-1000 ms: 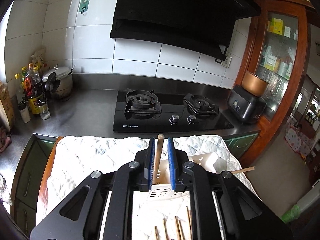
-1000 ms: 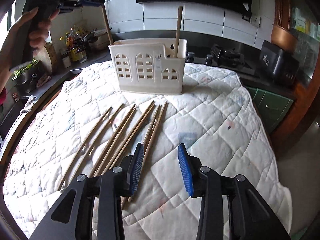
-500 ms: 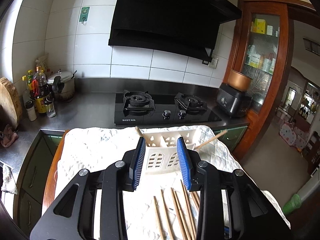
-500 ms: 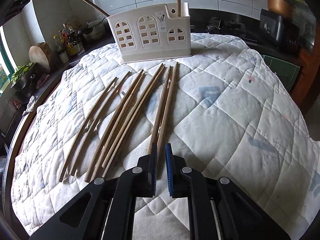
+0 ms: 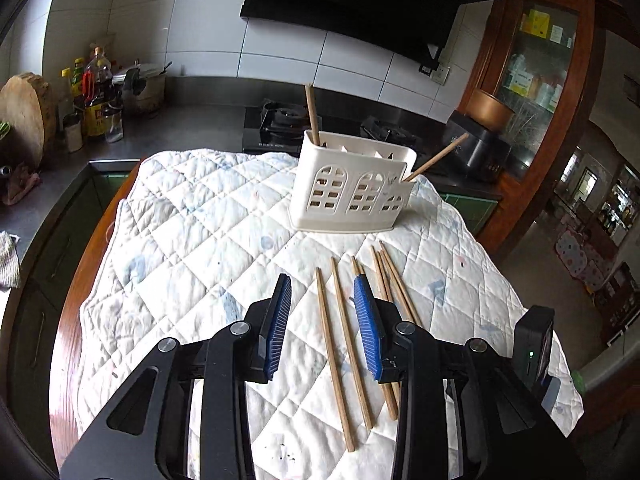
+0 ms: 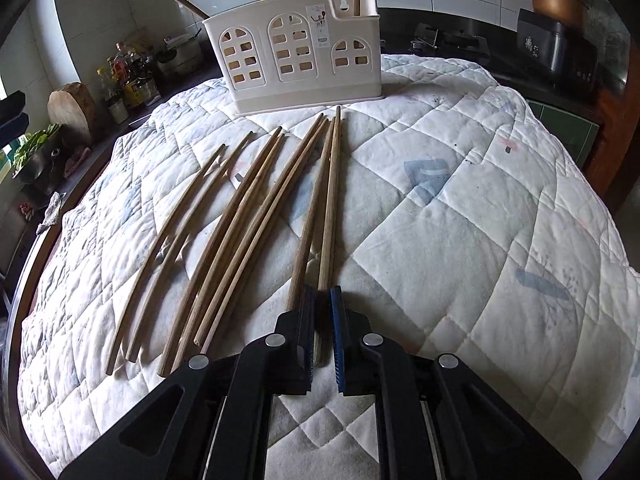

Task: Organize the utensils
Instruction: 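Close the right tool on another chopstick while the left tool grasps a chopstick too, then carry the right tool's chopstick into the holder and open while the left tool drops its own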

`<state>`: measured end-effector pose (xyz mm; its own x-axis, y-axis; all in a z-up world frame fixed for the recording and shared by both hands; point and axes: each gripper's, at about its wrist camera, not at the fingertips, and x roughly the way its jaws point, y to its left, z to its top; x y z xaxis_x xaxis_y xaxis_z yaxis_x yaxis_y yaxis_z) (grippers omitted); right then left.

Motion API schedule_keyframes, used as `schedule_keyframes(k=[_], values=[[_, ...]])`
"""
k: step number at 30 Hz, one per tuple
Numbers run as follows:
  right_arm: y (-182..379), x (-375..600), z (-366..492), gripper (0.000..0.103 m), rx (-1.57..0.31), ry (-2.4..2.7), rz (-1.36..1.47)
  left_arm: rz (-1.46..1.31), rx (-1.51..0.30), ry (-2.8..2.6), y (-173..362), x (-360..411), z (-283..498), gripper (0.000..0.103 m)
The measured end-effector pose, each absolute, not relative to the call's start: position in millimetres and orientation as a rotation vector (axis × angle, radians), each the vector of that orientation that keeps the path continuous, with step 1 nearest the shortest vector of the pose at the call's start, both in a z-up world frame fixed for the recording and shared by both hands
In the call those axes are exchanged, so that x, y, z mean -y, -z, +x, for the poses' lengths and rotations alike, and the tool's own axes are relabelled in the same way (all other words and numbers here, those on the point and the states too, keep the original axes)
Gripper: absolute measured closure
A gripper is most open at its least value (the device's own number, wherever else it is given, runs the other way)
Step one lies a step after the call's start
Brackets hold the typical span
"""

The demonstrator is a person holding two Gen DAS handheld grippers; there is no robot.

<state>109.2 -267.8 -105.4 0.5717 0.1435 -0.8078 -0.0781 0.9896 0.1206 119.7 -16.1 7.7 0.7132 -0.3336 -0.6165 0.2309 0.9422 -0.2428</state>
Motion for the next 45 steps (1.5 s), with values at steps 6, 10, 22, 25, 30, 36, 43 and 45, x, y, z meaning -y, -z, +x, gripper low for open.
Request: schedule_keyframes(k=[6, 10, 22, 25, 30, 36, 43, 45], values=[[105.9, 267.3, 104.8, 0.096, -0.947, -0.121, 0.062, -0.153, -0.806, 0.314, 36.0, 22.2, 107.7, 0.070], [104.9, 270.4, 103.2, 0.096, -0.940, -0.125, 0.086, -0.164, -0.878, 0.336, 64.4, 34.6, 103.7, 0.070], [63.8, 290.3, 76.5, 0.096, -0.817, -0.099, 0.105, -0.149, -0.978, 0.330, 110.1, 63.1, 106.5, 0.071], [45.9, 294.7, 70.6, 0.096, -0.766, -0.099, 0.104, -0.153, -0.975, 0.314, 112.6, 61.9, 108.1, 0.073], [18.8, 300.6, 65.0, 0.096, -0.698, -0.100, 0.106, -0.152, -0.986, 0.297, 120.3, 62.6, 110.9, 0.082], [-7.3, 302.0, 65.6, 0.096, -0.641, -0.101, 0.090, -0.082, -0.962, 0.249, 121.1, 73.3, 108.1, 0.086], [-34.4, 299.3, 71.2, 0.096, -0.608, -0.117, 0.049, -0.074, -0.921, 0.240, 103.1, 67.3, 107.7, 0.097], [-43.6, 299.4, 74.3, 0.096, -0.600, -0.124, 0.032, -0.080, -0.886, 0.246, 90.6, 61.6, 106.8, 0.098]])
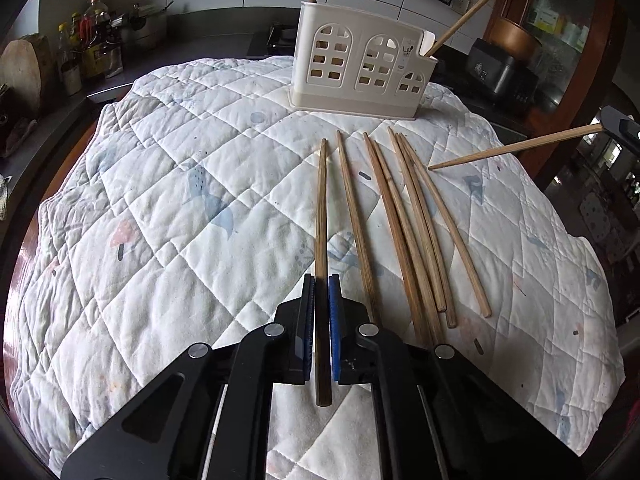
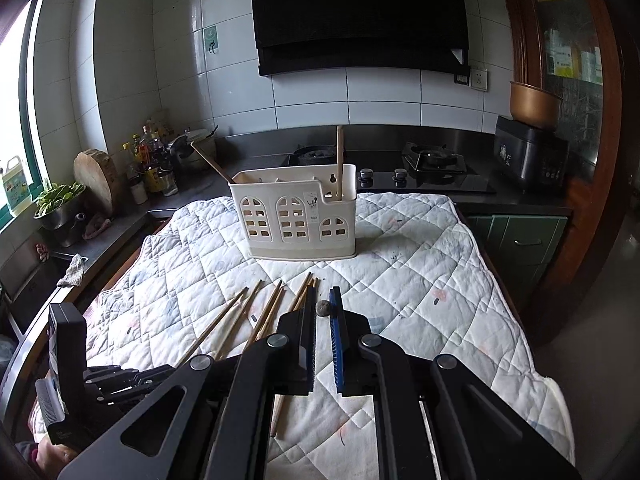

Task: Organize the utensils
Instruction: 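Carry the right tool's chopstick into the holder and open while the left tool drops its own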

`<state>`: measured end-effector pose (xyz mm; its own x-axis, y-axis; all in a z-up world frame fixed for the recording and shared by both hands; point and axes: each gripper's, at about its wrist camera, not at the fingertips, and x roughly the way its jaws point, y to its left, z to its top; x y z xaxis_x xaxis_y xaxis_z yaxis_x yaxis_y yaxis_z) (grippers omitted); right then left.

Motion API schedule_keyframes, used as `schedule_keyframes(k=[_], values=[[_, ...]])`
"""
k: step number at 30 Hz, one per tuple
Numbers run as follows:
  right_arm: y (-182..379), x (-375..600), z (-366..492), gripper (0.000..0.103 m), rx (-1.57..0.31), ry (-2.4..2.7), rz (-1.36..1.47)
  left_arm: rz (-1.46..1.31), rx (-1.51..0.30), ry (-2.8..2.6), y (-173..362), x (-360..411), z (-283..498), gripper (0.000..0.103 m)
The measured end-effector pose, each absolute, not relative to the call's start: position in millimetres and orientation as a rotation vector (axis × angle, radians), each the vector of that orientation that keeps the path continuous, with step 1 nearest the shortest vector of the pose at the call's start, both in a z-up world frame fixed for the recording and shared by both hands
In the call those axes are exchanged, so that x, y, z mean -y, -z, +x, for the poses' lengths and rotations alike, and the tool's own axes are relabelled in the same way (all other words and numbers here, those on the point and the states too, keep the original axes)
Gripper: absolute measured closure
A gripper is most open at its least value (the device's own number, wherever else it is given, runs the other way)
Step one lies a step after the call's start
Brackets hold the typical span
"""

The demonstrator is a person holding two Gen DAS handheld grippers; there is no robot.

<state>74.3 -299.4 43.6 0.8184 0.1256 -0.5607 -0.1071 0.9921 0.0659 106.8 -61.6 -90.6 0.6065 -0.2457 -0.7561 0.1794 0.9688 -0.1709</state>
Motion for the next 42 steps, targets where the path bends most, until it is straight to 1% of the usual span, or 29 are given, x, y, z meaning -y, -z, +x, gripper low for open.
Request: schedule_keyframes(k=[7, 14, 19, 22, 26, 32, 39, 41, 42], values=[[-85.7, 300.9, 96.7, 0.096, -0.576, -0.151, -0.027, -0.066, -0.741, 0.281, 35.4, 48.8, 114.8, 0.098], [-141.1, 310.2, 144.7, 0.096, -0.540, -0.135, -0.058, -0.050, -0.689, 0.314, -6.6, 46.5, 141.1, 0.098], [-179.9, 317.6, 185.7, 0.096, -0.494, -0.106, -0.038, -0.042, -0.692, 0.335, -25.4, 48.2, 162.6, 0.098], [-193.1, 318.4, 211.0, 0.096, -0.470, -0.080, -0.036, -0.029, -0.684, 0.342, -35.9, 51.2, 172.0, 0.098], [-193.9, 320.6, 247.8, 0.096, -0.481, -0.074, -0.009, -0.014, -0.665, 0.360, -52.8, 54.0, 180.4, 0.098], [-162.5, 318.3, 292.9, 0.096, -0.573, -0.089, 0.039, -0.003, -0.598, 0.383, -93.0, 56.5, 188.0, 0.098], [-126.3, 315.5, 309.0, 0.096, -0.648, -0.086, 0.029, 0.008, -0.440, 0.368, -159.8, 63.5, 200.4, 0.098], [-123.5, 317.3, 308.3, 0.095, -0.651, -0.088, 0.030, 0.008, -0.404, 0.349, -172.8, 67.2, 209.4, 0.098], [-123.8, 318.2, 306.7, 0.092, -0.645, -0.085, 0.027, 0.007, -0.388, 0.334, -178.0, 68.7, 214.7, 0.098]])
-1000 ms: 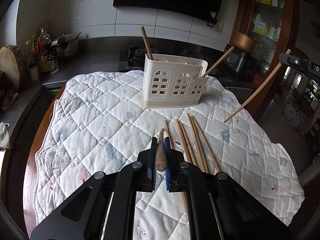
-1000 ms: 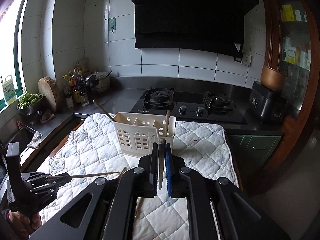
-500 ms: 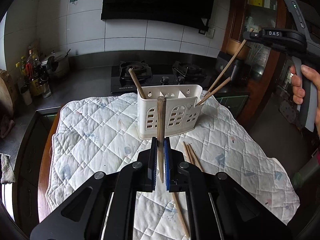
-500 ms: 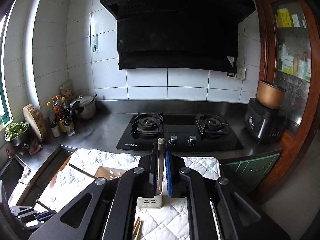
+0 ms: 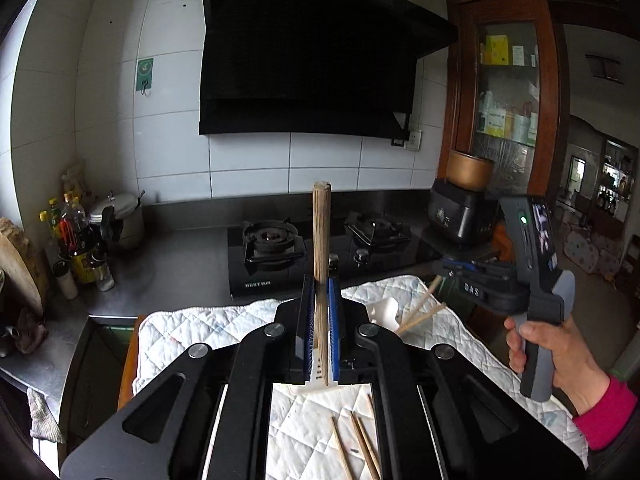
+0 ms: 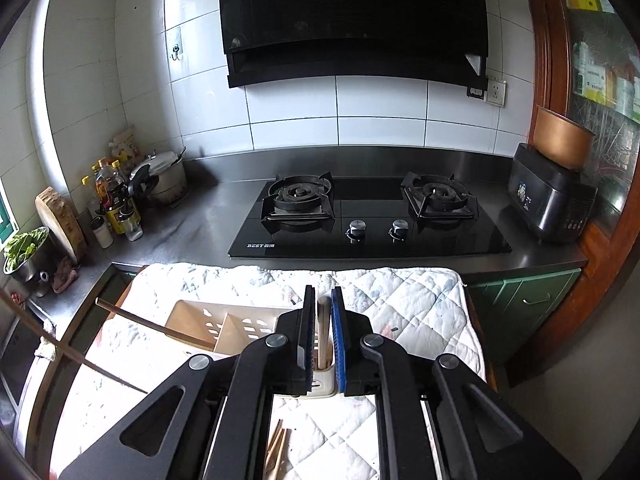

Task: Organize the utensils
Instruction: 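Carry the right tool's chopstick into the holder and open while the left tool drops its own, then close the right tool on a third chopstick while the left tool grasps another chopstick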

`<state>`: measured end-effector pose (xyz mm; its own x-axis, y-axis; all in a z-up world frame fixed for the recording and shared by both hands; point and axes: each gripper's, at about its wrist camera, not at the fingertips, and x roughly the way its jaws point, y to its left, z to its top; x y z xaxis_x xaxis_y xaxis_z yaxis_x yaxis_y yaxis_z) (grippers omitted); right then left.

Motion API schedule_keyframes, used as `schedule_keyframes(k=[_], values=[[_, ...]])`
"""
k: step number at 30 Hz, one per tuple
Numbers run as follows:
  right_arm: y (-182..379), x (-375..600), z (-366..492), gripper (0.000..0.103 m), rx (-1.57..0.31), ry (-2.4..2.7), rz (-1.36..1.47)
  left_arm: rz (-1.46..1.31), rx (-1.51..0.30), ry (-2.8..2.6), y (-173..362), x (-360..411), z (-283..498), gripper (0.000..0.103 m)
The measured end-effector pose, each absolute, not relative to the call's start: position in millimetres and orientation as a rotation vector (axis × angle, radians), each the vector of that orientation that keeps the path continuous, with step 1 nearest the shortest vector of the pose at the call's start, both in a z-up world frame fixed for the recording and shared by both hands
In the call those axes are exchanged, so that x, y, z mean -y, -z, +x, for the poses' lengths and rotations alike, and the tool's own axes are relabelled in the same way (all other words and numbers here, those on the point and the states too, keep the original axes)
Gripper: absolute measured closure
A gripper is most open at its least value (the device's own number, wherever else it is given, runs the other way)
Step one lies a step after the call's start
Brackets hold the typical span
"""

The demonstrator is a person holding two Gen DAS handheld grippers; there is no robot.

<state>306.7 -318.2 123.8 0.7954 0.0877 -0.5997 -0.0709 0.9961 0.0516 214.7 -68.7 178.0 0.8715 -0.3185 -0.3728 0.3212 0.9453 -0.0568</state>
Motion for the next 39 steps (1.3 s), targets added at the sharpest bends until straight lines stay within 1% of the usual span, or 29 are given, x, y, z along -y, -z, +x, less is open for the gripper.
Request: schedule_keyframes(k=[4, 10, 15, 23, 25, 27, 32, 36, 37, 38, 39], values=[[-129.5, 323.4, 293.0, 0.082, -0.616, -0.077, 0.009, -0.028, -0.364, 0.317, -190.8, 73.6, 239.6, 0.098], [-130.5, 330.6, 249.9, 0.075, -0.565, -0.088, -0.030, -0.059, -0.356, 0.264, -180.2, 81.4, 277.3, 0.098], [-109.9, 330.7, 209.5, 0.075, -0.556, -0.112, -0.071, -0.126, -0.389, 0.252, -158.2, 75.6, 302.7, 0.098], [-50.7, 315.1, 162.5, 0.075, -0.635, -0.172, -0.088, -0.121, -0.481, 0.249, -125.0, 74.9, 324.2, 0.098], [-36.7, 311.2, 154.0, 0.075, -0.661, -0.186, -0.076, -0.119, -0.496, 0.259, -122.3, 73.7, 325.2, 0.098], [-21.5, 308.1, 145.3, 0.075, -0.694, -0.199, -0.051, -0.100, -0.493, 0.252, -122.4, 74.6, 323.3, 0.094], [15.6, 294.0, 122.6, 0.075, -0.776, -0.203, -0.045, -0.094, -0.485, 0.270, -128.9, 72.3, 312.8, 0.094], [36.4, 286.1, 111.0, 0.075, -0.824, -0.218, -0.019, -0.102, -0.466, 0.286, -135.5, 63.5, 289.7, 0.094], [41.6, 283.5, 107.5, 0.075, -0.833, -0.220, -0.012, -0.105, -0.460, 0.289, -137.0, 61.0, 281.1, 0.090], [46.2, 281.0, 105.2, 0.075, -0.846, -0.226, -0.005, -0.107, -0.455, 0.287, -137.2, 57.1, 272.7, 0.083], [51.9, 278.7, 103.2, 0.076, -0.858, -0.227, 0.002, -0.109, -0.449, 0.286, -136.4, 54.0, 263.0, 0.079]])
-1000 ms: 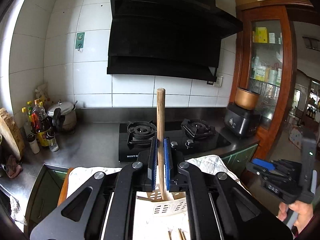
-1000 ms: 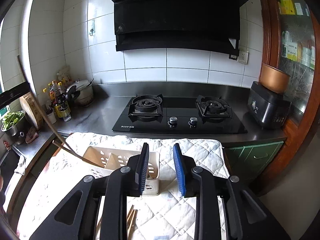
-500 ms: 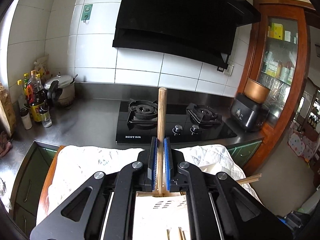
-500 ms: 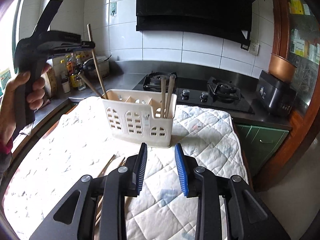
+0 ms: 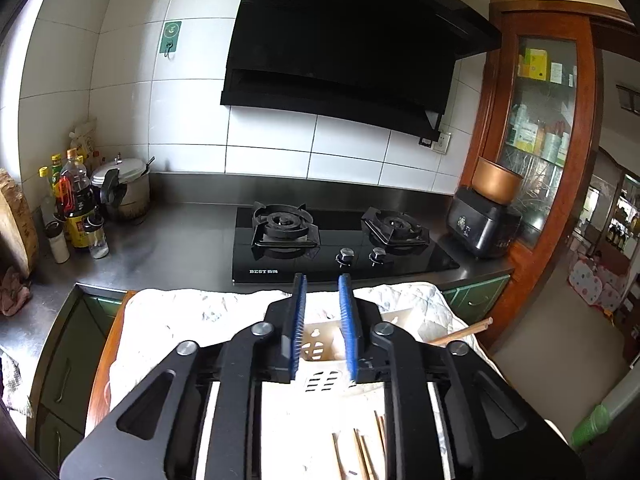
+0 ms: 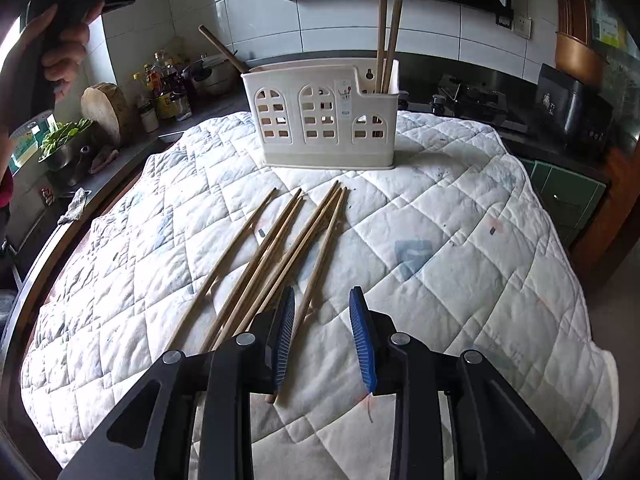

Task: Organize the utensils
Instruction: 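Close the right tool on a third chopstick while the left tool grasps another chopstick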

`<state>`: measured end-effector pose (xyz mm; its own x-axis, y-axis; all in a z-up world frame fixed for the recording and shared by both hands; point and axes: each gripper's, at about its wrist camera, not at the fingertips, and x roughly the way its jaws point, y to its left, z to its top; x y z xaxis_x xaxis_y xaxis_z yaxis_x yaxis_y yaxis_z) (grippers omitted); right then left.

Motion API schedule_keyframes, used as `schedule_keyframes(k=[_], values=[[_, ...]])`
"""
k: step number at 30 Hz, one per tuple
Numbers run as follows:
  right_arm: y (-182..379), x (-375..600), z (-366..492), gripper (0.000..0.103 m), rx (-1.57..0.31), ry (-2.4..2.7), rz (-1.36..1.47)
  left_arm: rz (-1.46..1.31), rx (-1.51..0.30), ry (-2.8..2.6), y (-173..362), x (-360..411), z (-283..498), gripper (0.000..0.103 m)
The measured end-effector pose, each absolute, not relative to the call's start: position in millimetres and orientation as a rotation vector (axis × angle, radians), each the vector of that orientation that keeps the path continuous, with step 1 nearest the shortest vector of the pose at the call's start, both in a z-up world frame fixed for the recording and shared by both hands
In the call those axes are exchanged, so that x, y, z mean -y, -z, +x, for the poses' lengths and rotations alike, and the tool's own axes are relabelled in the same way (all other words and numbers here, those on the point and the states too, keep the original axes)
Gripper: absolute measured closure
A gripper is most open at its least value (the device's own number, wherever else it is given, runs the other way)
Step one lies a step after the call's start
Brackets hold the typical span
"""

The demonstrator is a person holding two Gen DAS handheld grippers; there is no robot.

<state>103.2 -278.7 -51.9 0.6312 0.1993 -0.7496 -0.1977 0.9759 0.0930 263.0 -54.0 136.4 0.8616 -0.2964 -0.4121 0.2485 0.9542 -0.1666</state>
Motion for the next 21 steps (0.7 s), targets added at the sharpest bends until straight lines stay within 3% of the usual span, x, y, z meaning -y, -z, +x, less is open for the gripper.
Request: schedule_keyframes(k=[1, 9, 21], values=[[57.0, 276.3, 101.6, 0.076, -0.869, -0.227, 0.009, -0.108, -0.446, 0.286, -135.1, 50.6, 252.9, 0.074], [93.6, 265.4, 95.7, 0.081, -0.941, -0.215, 0.082, -0.101, -0.507, 0.279, -93.8, 21.9, 183.7, 0.074], [103.7, 254.7, 102.3, 0.084, -0.943, -0.158, 0.079, -0.157, -0.644, 0.237, -13.7, -8.3, 124.6, 0.073]])
